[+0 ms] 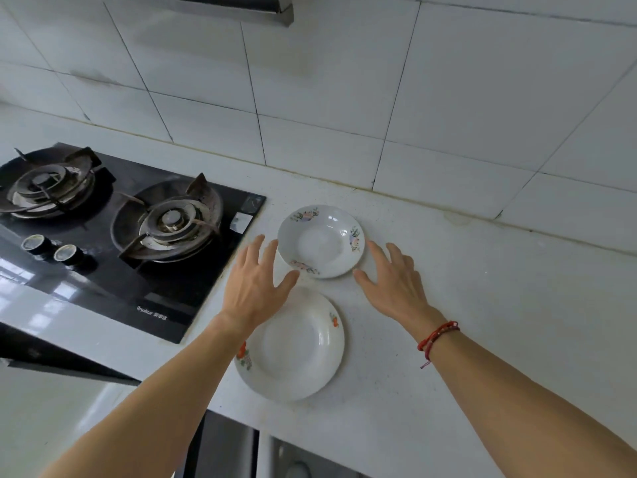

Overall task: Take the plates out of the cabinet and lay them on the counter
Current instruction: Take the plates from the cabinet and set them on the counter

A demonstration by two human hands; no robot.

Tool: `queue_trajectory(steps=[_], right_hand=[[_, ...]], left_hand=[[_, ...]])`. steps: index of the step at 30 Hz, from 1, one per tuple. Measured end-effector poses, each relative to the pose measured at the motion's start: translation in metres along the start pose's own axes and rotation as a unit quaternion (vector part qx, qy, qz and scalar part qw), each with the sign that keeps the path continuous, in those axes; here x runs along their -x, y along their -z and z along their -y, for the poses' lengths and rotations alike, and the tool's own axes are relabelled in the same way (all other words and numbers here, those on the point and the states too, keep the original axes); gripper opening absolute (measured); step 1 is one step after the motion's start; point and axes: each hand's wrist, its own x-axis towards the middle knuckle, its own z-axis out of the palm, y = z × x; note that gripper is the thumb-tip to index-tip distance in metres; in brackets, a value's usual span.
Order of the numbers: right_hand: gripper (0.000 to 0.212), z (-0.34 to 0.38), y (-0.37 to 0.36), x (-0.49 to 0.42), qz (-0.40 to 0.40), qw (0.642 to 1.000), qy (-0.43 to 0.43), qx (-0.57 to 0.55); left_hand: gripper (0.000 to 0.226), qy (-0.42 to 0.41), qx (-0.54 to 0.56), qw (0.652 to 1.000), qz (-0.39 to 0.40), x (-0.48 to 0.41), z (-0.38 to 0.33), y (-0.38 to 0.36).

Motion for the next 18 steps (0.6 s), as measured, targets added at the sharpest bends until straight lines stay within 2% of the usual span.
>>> queue_trajectory(steps=[18], right_hand=[[0.07,-0.018,0.016,0.08,-0.012,0.998,0.034,0.048]], left_hand=[[0.077,-0.006,-0.026,0.999,-0.031,0.088,-0.027,0.017]])
